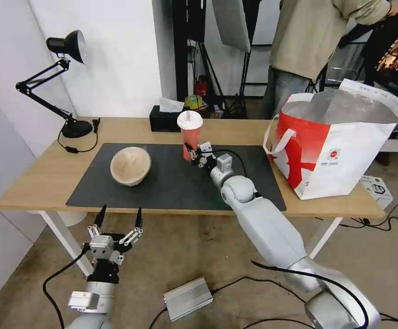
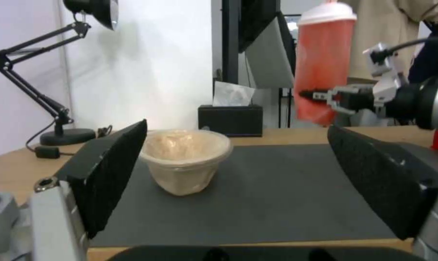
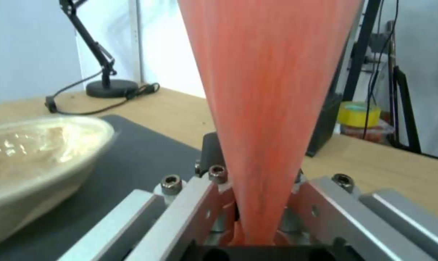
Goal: Pick up the trash from the table and place it into the takeout bag.
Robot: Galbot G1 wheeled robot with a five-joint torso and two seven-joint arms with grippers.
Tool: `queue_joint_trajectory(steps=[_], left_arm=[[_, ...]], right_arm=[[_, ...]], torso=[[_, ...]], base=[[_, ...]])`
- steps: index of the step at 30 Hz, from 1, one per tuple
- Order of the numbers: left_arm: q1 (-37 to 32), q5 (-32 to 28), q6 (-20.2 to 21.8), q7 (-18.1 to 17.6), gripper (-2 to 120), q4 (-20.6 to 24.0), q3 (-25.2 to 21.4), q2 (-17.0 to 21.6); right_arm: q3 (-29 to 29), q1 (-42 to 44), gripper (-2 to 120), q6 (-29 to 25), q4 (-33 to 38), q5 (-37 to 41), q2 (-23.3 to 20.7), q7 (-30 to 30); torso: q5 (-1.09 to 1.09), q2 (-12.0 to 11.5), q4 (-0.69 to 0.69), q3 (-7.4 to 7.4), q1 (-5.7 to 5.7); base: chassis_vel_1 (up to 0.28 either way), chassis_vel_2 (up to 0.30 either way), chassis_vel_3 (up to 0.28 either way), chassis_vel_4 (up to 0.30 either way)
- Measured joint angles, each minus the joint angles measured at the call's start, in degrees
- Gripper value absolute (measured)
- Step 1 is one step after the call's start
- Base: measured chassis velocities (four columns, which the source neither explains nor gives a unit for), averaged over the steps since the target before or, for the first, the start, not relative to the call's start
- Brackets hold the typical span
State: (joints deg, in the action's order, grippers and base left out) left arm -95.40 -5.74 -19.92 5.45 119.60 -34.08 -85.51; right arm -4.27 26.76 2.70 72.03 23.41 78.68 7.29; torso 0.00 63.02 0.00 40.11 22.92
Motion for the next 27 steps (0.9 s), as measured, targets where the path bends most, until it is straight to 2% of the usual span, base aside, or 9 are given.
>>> queue_joint_trajectory(steps=[12, 16, 21, 24, 25, 27], left_arm=[[0.2, 0.0, -0.7, 0.0, 100, 0.2, -0.4, 0.1], [0.1, 0.1, -1.0, 0.1, 100, 0.8, -0.5, 0.3], [0.1, 0.2, -1.0, 0.1, 100, 1.2, -0.5, 0.3], [0.1, 0.5, -0.9, 0.1, 100, 1.4, -0.4, 0.0], [0.1, 0.5, -0.9, 0.1, 100, 1.4, -0.4, 0.0], [0.1, 0.6, -0.9, 0.2, 100, 1.7, -0.3, -0.1]], right_arm=[[-1.9, -2.7, 5, 3.9, 13.6, 6.2, -7.8, -2.7], [-1.8, -3.9, 5, 5.6, 20.4, 9.2, -11.9, -3.7], [-1.6, -4.8, 5, 5.7, 24.3, 10.5, -15.2, -4.1], [-0.5, -5.5, 5, 6.0, 28.5, 12.5, -20.2, -4.2], [-0.5, -5.5, 5, 6.0, 28.5, 12.5, -20.2, -4.2], [0.4, -5.9, 5, 6.1, 30.7, 14.0, -23.2, -4.5]], torso=[[0.0, 0.0, 0.0, 0.0, 0.0], [0.01, 0.0, 0.0, 0.0, 0.0], [0.01, 0.0, 0.0, 0.0, 0.0], [0.0, 0.0, 0.0, 0.0, 0.0], [0.0, 0.0, 0.0, 0.0, 0.0], [0.01, 0.0, -0.01, 0.0, 0.0]], base=[[0.0, 0.0, 0.0, 0.0], [0.0, 0.0, 0.0, 0.0], [0.0, 0.0, 0.0, 0.0], [0.0, 0.0, 0.0, 0.0], [0.0, 0.0, 0.0, 0.0], [0.0, 0.0, 0.0, 0.0]])
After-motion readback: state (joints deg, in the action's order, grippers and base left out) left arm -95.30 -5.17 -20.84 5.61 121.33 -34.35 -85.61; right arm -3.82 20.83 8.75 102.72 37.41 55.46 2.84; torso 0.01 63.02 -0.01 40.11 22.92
